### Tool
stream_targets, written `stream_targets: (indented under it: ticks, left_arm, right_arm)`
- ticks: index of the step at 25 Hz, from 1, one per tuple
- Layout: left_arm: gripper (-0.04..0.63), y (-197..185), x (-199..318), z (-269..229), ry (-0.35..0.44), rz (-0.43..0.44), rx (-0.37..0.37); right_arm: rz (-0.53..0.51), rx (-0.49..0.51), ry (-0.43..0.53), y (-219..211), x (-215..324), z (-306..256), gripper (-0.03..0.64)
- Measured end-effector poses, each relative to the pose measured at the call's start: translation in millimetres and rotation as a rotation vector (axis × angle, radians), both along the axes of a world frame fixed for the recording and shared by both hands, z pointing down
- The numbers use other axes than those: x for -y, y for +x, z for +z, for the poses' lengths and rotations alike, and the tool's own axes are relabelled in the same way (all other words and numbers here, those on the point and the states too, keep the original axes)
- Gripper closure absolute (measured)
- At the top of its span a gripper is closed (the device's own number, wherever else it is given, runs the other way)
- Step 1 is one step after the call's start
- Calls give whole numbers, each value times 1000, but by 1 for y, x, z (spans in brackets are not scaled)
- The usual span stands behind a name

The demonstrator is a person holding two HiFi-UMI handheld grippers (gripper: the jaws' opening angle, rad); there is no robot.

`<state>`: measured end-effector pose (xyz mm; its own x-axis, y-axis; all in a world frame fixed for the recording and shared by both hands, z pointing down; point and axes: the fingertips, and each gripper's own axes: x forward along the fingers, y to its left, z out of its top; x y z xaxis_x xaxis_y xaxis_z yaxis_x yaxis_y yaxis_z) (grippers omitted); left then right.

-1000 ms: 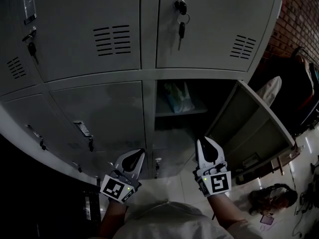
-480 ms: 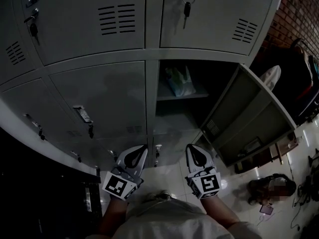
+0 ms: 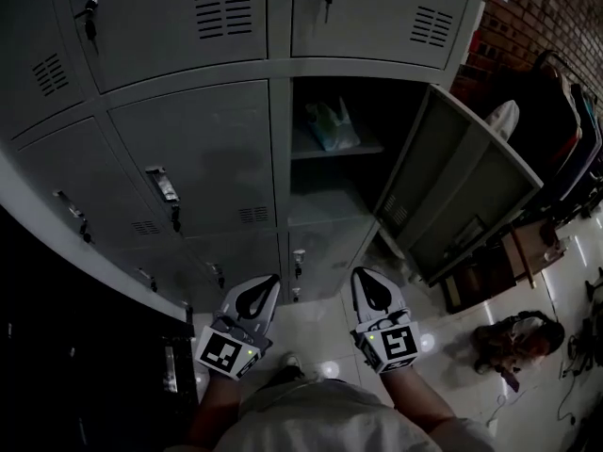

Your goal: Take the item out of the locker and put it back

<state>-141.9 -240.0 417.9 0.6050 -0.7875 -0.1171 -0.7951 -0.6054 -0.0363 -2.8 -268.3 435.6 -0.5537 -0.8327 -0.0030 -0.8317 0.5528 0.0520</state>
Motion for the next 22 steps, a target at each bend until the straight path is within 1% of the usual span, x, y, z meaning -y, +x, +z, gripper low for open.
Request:
stream_targets:
  ticks: [6,12,17,19,22]
  left_arm:
    - [626,25,-75,4,-12,-34,-4]
    - [626,69,-164,13,-33,-66,-7]
    - [626,103,-234,14,-44,-64,-3]
    - [626,109,-256,11,-39,-55,4]
    - [626,106,-279,3,-22,-49,0]
  right_arm:
    - [-76,18,-10,9,-81,8,618]
    - [-124,16,-28,43,-177,8,618]
    - [-154,-10,-50,74,-248,9,618]
    - [-154,-16,-60,80,-268,11,618]
    - [-152,-20,-55,75,-289,9,618]
